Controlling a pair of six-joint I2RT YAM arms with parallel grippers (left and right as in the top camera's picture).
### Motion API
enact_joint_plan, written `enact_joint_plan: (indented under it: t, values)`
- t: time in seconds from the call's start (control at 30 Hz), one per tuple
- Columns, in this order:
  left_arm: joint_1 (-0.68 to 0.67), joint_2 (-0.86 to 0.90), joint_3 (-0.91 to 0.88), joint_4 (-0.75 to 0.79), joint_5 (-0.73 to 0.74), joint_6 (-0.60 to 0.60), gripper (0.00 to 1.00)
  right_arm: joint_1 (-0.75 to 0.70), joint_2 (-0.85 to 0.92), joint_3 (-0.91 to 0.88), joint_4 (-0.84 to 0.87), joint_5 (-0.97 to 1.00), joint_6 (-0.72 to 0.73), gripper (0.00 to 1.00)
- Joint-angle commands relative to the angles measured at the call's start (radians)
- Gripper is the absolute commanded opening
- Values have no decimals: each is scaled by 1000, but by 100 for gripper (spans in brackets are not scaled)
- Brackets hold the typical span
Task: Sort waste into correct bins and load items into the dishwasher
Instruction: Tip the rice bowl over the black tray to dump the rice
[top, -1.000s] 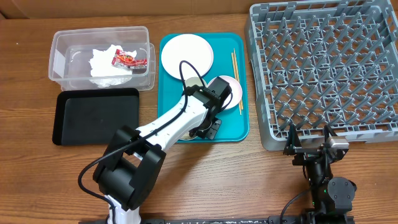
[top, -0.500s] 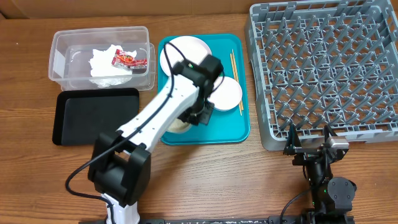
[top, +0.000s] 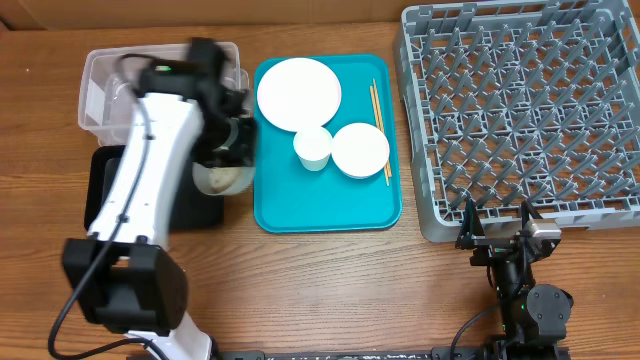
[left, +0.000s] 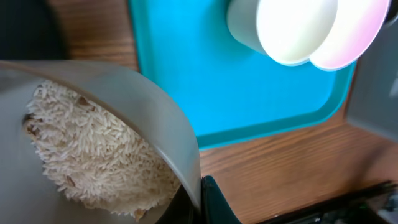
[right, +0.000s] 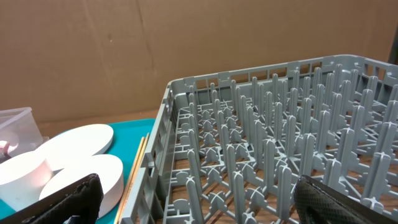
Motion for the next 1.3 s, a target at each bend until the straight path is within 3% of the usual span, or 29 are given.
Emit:
enact_joint_plan:
  t: [0.0, 0.23, 0.7, 0.93, 1.13, 1.27]
  values:
    - [120, -25, -69, 25, 224, 178, 4, -6, -9, -11, 7, -1, 1, 100]
    - [318, -23, -259, 178, 440, 301, 4, -6, -9, -11, 7, -1, 1, 100]
    - [661, -18, -517, 491, 878, 347, 4, -6, -9, -11, 7, -1, 1, 100]
    - [747, -18, -539, 517, 1083, 346, 4, -6, -9, -11, 7, -1, 1, 100]
    - [777, -18, -539, 517, 1188, 280, 4, -6, -9, -11, 7, -1, 1, 100]
    - [779, -18, -539, 517, 1200, 152, 4, -6, -9, -11, 7, -1, 1, 100]
